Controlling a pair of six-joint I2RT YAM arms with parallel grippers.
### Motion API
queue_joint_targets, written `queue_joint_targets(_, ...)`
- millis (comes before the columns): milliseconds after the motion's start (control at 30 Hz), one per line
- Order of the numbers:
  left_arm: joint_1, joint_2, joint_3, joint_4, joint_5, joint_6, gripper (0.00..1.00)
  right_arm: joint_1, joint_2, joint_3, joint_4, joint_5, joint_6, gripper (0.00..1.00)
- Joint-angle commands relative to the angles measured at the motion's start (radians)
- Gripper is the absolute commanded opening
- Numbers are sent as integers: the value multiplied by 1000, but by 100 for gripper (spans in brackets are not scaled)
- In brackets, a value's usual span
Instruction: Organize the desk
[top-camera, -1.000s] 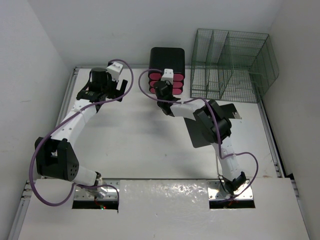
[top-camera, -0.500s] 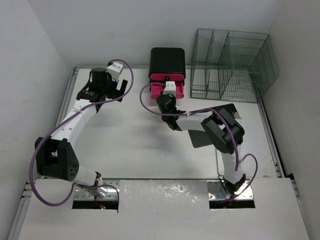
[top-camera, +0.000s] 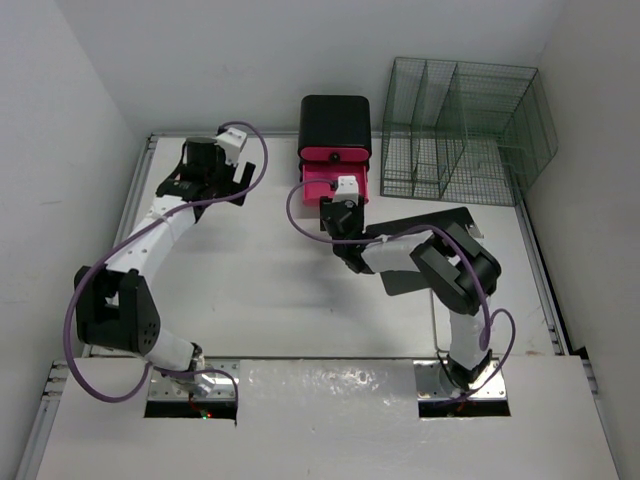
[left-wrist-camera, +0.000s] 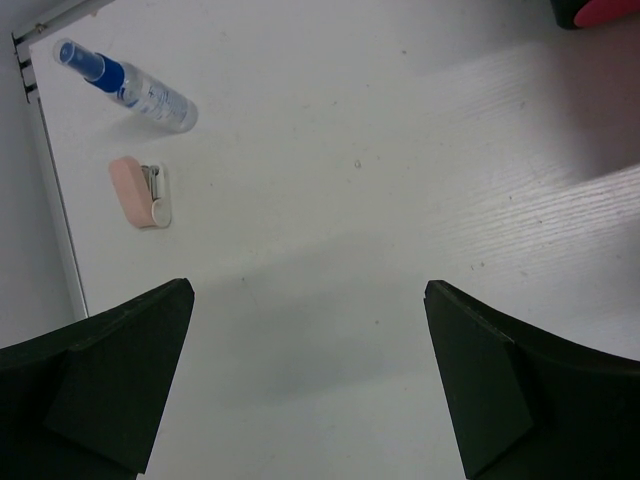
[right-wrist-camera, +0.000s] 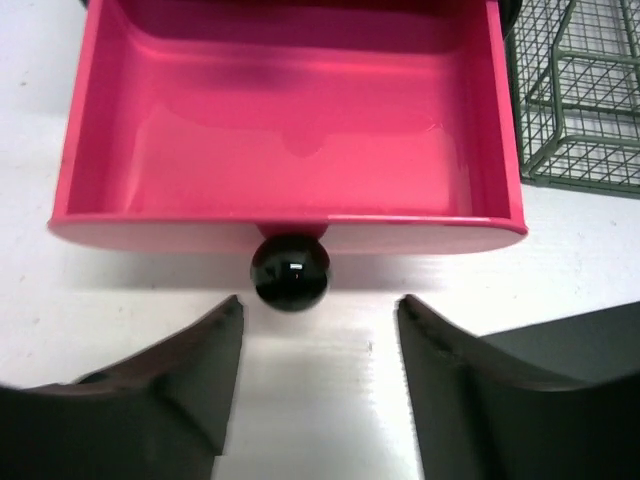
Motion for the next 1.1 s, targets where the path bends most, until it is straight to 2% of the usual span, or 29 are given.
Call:
queue_joint_targets(0, 33, 4, 60, -17, 30, 8, 100, 7, -88, -26, 36, -61, 15, 63)
queue_joint_targets(167, 93, 39, 138, -60, 85, -26, 100, 9, -177, -104, 53, -217, 9, 65)
queue_joint_targets(300, 141, 99, 205, -77, 117, -40, 100, 9, -269, -212, 116, -265, -8, 65)
queue_joint_targets(400, 159, 192, 296, -141, 108, -38, 99, 7, -344, -271, 142, -262, -26, 65)
queue_joint_targets(500, 228, 307, 402, -178, 105, -80, 100, 7, -418, -321, 176, -247, -37, 67)
queue_joint_targets(633, 287, 447, 530, -178, 106, -116, 99, 7, -493, -365, 231, -222, -78, 67)
queue_joint_targets(867, 290, 721, 791, -183, 33, -138, 100, 7, -555, -400, 265, -187, -112, 68)
queue_joint_targets(967, 293, 803, 842, -146, -6, -152, 100, 7, -564, -403, 270, -172, -127, 68)
queue_joint_targets(1067, 293, 840, 816, -82, 7, -127, 99, 9, -575, -414, 279, -153, -140, 68)
